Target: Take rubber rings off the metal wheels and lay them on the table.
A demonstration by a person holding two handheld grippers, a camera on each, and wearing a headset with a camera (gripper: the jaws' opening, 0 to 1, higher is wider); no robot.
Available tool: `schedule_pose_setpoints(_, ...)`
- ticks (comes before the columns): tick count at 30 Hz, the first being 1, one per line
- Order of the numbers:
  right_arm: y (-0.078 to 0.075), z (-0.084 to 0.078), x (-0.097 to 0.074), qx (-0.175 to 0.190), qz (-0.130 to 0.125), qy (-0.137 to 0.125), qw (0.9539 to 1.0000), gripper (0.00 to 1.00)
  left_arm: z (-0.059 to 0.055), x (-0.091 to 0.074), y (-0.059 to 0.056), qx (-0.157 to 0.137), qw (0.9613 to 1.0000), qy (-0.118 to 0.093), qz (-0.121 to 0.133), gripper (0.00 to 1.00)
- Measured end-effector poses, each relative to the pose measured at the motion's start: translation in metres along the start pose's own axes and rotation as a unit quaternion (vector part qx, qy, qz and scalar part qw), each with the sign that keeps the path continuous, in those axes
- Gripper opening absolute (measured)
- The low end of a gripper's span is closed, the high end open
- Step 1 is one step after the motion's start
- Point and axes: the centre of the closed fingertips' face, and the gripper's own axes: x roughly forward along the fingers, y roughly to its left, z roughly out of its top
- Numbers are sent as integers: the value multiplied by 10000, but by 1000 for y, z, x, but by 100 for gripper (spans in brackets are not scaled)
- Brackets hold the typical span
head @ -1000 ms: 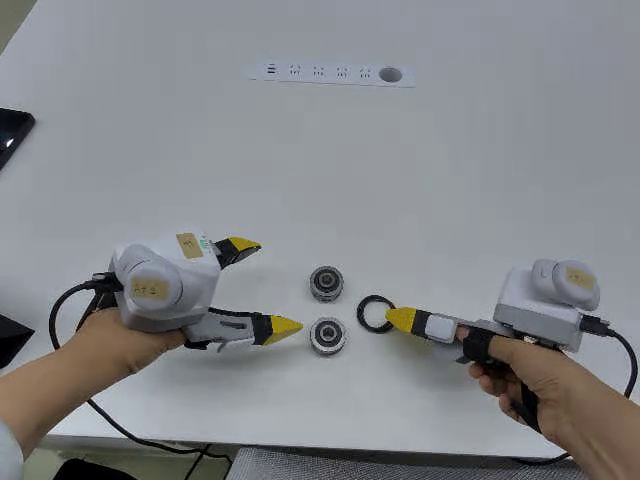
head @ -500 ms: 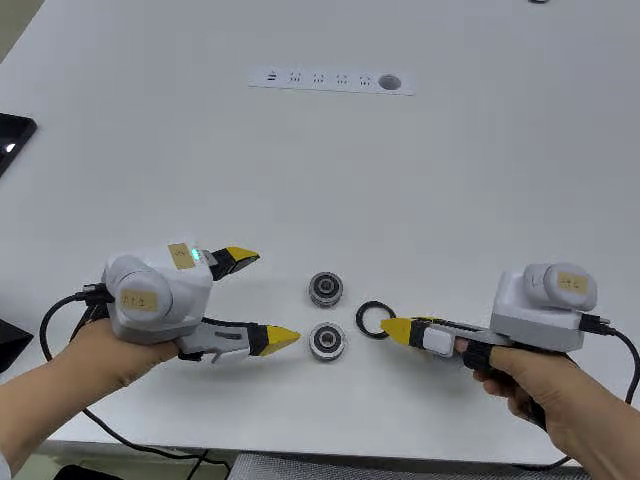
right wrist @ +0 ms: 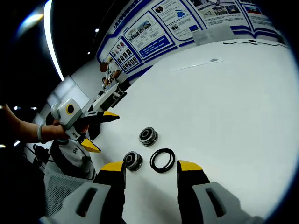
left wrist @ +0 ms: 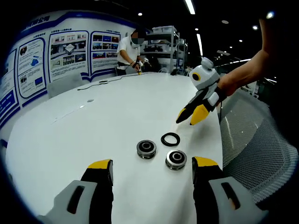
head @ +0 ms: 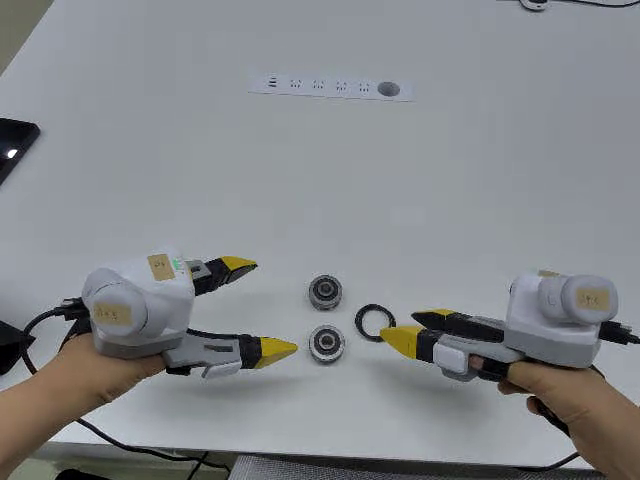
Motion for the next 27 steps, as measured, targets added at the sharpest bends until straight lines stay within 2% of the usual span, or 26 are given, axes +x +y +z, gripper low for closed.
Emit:
schedule_pose_setpoints(4,1,-4,-3,-339,-11,56,9994,52,-2,-3,-4,-46,10000,-17,-37,71)
schedule_pose_setpoints(9,1,-15,-5,-808,-60,277,9963,59,-7,-7,-7,-101,9999,-8,-16,70)
schedule_pose_setpoints(12,3,-19,-6,-1202,-86,324,9922,67,-9,-10,-9,-166,9999,-32,13,71)
schedule_pose_setpoints(15,7,-22,-6,-1629,-63,345,9860,75,-13,-12,-11,-219,9997,-57,24,71)
schedule_pose_setpoints(18,11,-21,-5,-1790,-41,282,9834,81,-14,-14,-13,-229,9997,-66,42,71)
schedule_pose_setpoints(23,12,-24,-5,-2052,-53,332,9781,87,-15,-17,-16,-263,9995,-126,73,74)
schedule_pose_setpoints(27,12,-25,-7,-2120,-88,355,9766,93,-16,-20,-16,-199,9996,-151,101,76)
